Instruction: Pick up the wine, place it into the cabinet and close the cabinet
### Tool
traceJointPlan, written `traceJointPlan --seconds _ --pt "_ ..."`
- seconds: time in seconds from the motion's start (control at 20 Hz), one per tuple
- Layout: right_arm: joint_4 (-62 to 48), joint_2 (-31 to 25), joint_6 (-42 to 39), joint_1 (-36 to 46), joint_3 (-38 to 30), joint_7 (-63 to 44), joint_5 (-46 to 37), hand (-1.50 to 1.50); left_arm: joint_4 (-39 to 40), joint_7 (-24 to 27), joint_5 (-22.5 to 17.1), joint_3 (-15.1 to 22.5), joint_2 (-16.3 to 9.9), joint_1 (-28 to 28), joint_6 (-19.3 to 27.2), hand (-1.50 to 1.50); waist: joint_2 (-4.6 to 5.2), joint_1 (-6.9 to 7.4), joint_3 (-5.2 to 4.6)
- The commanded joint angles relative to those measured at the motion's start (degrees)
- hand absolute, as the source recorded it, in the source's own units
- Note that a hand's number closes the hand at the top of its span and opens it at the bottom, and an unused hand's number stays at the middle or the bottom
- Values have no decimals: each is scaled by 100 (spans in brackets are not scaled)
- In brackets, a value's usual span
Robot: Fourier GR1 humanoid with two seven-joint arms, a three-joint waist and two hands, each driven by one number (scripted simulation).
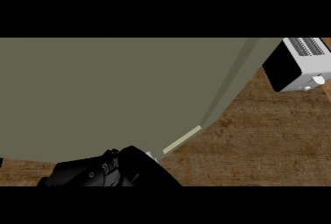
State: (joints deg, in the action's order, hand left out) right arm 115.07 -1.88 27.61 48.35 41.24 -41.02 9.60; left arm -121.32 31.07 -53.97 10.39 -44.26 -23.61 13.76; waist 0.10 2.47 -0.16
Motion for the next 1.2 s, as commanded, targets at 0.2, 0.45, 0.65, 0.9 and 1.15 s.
traceJointPlan --seconds 0.2,0.45,0.65,0.9,1.15 --pt "-2277 184 192 1765 -426 884 307 150 375 -111 174 18 235 243 -77 -150 8 -63 2" --pt "-3170 187 -278 2137 -1063 1120 85 150 60 -211 17 -406 161 -124 -253 -150 -13 -57 9" --pt "-3779 61 -1163 1920 -1752 1530 403 150 -11 -434 267 -261 387 195 177 -150 7 -152 15" --pt "-4737 186 -1360 1888 -2073 2322 410 150 102 -620 430 -286 492 375 213 -150 17 -142 14" --pt "-5652 2 -1812 2319 -2496 2777 336 150 176 -433 610 -126 711 261 -25 -150 34 -84 9"
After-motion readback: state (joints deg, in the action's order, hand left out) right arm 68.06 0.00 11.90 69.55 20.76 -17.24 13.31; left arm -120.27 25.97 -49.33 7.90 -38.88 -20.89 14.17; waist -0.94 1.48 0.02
